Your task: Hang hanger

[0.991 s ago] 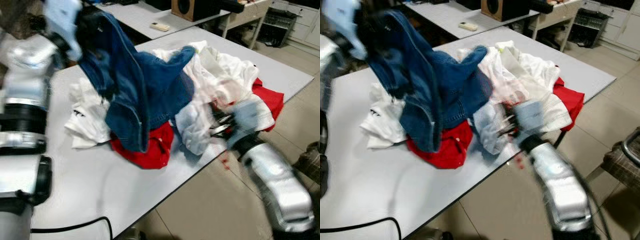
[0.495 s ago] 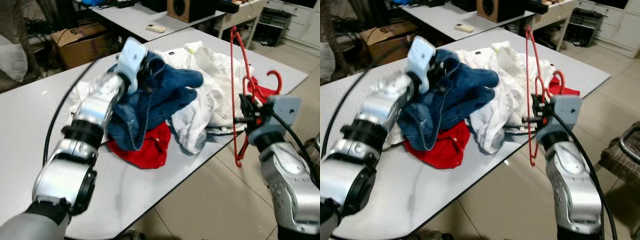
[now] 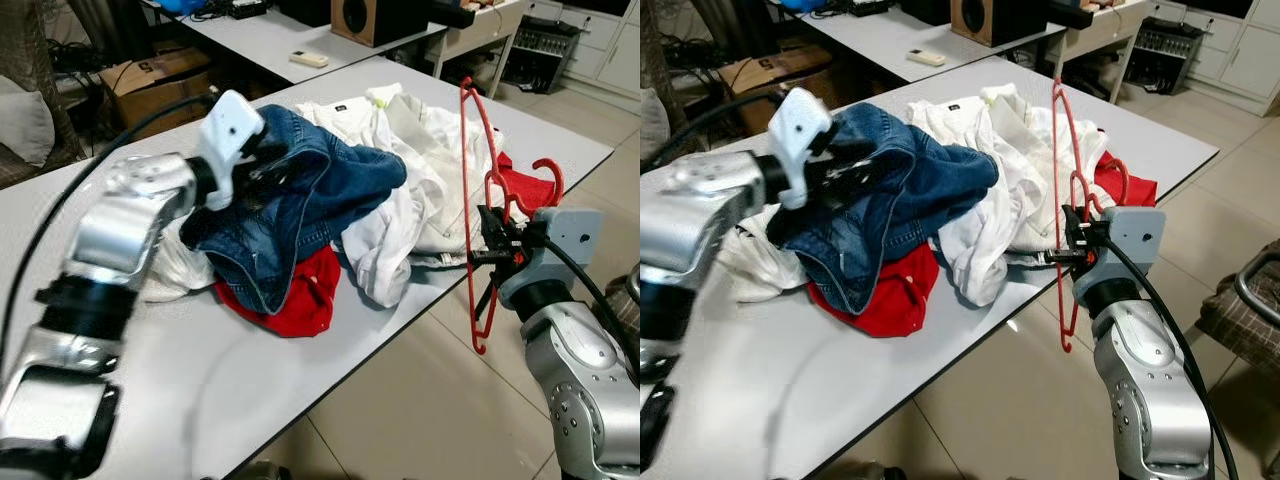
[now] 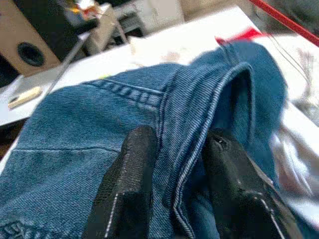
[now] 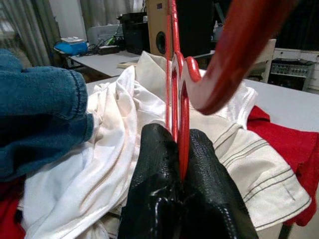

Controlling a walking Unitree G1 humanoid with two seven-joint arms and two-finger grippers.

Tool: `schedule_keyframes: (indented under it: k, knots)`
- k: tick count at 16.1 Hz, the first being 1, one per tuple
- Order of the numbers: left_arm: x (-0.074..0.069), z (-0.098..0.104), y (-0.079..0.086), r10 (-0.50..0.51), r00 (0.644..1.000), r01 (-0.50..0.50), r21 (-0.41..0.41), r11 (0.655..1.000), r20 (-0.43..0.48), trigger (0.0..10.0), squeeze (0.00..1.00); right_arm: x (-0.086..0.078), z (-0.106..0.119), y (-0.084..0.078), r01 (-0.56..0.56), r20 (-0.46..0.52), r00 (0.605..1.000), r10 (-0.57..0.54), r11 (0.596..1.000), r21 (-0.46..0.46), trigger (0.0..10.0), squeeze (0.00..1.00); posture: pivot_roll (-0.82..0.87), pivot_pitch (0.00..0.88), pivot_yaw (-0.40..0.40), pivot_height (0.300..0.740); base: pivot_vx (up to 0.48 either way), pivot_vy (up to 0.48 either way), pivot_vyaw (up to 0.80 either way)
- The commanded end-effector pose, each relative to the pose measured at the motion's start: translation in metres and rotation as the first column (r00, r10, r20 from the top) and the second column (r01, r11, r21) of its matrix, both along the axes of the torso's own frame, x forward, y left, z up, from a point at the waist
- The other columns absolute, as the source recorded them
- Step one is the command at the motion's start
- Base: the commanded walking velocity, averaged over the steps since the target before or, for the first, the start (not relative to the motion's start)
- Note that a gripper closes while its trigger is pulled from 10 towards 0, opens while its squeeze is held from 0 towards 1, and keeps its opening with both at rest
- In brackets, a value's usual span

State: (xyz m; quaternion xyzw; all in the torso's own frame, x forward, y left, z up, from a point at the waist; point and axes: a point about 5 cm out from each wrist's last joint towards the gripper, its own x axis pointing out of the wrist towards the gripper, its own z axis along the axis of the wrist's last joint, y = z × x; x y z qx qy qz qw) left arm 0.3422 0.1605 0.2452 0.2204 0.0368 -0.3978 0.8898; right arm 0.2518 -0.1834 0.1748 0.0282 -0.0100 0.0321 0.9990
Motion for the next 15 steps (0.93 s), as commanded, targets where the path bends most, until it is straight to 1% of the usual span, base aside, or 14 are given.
schedule_keyframes:
  k: [1, 2, 4, 5, 6, 8, 9, 10, 11, 13, 14, 15]
  knots:
    - [-0.007, 0.008, 0.008, -0.028, 1.0, 0.028, 0.041, 0.999, 0.012, 10.0, 1.0, -0.001, 0.005, 0.002, -0.007, 0.013, 1.0, 0.007, 1.0, 0.001, 10.0, 0.0, -0.17, 0.0, 0.061, 0.74, 0.0, 0.0, 0.0]
    - [-0.01, 0.01, 0.012, -0.034, 0.999, 0.033, 0.048, 0.998, 0.011, 10.0, 1.0, -0.001, 0.005, 0.002, -0.008, 0.011, 1.0, 0.008, 1.0, 0.003, 10.0, 0.0, -0.17, 0.0, 0.061, 0.74, 0.0, 0.0, 0.0]
    - [-0.02, 0.015, 0.024, -0.045, 0.999, 0.045, 0.011, 0.999, -0.023, 10.0, 1.0, -0.001, 0.005, 0.003, -0.014, 0.01, 1.0, 0.014, 1.0, 0.006, 10.0, 0.0, -0.17, 0.0, 0.063, 0.74, 0.0, 0.0, 0.0]
    - [-0.02, 0.015, 0.024, -0.045, 0.999, 0.045, 0.011, 0.999, -0.023, 10.0, 1.0, -0.001, 0.005, 0.003, -0.014, 0.01, 1.0, 0.014, 1.0, 0.006, 10.0, 0.0, -0.17, 0.0, 0.063, 0.74, 0.0, 0.0, 0.0]
    - [-0.039, 0.01, 0.053, 0.0, 0.993, 0.005, 0.04, 0.999, -0.116, 10.0, 1.0, -0.001, 0.004, 0.004, -0.016, 0.008, 1.0, 0.016, 1.0, 0.011, 10.0, 0.0, -0.16, 0.0, 0.062, 0.74, 0.0, 0.0, 0.0]
    - [-0.046, -0.001, 0.073, 0.078, 0.982, -0.065, 0.079, 0.995, -0.169, 10.0, 1.0, -0.001, 0.004, 0.005, -0.019, 0.007, 1.0, 0.019, 1.0, 0.013, 10.0, 0.0, -0.16, 0.0, 0.059, 0.74, 0.0, 0.0, 0.0]
    - [-0.05, -0.011, 0.085, 0.117, 0.97, -0.106, 0.063, 0.992, -0.213, 10.0, 1.0, -0.001, 0.004, 0.005, -0.021, 0.007, 1.0, 0.021, 1.0, 0.015, 10.0, 0.0, -0.16, 0.0, 0.058, 0.74, 0.0, 0.0, 0.0]
    - [-0.055, -0.021, 0.097, 0.16, 0.956, -0.149, 0.063, 0.987, -0.246, 10.0, 1.0, -0.001, 0.004, 0.006, -0.025, 0.008, 1.0, 0.025, 1.0, 0.015, 10.0, 0.0, -0.16, 0.0, 0.057, 0.74, 0.0, 0.0, 0.0]
    - [-0.057, -0.027, 0.104, 0.187, 0.946, -0.184, 0.034, 0.982, -0.265, 10.0, 1.0, 0.0, 0.004, 0.006, -0.027, 0.009, 1.0, 0.027, 0.999, 0.016, 10.0, 0.0, -0.16, 0.0, 0.054, 0.74, 0.0, 0.0, 0.0]
    - [-0.057, -0.033, 0.112, 0.228, 0.933, -0.237, 0.002, 0.972, -0.278, 10.0, 1.0, 0.0, 0.005, 0.006, -0.03, 0.01, 0.999, 0.03, 0.999, 0.016, 10.0, 0.0, -0.15, 0.0, 0.053, 0.74, 0.0, 0.0, 0.0]
    - [-0.057, -0.043, 0.121, 0.28, 0.916, -0.299, -0.025, 0.954, -0.288, 10.0, 1.0, 0.0, 0.005, 0.007, -0.034, 0.012, 0.999, 0.034, 0.999, 0.017, 10.0, 0.0, -0.15, 0.0, 0.052, 0.74, 0.0, 0.0, 0.0]
    - [-0.058, -0.046, 0.124, 0.295, 0.907, -0.322, -0.046, 0.945, -0.3, 10.0, 0.87, 0.0, 0.005, 0.007, -0.036, 0.012, 0.999, 0.035, 0.999, 0.018, 10.0, 0.0, -0.16, 0.0, 0.053, 0.74, 0.0, 0.0, 0.0]
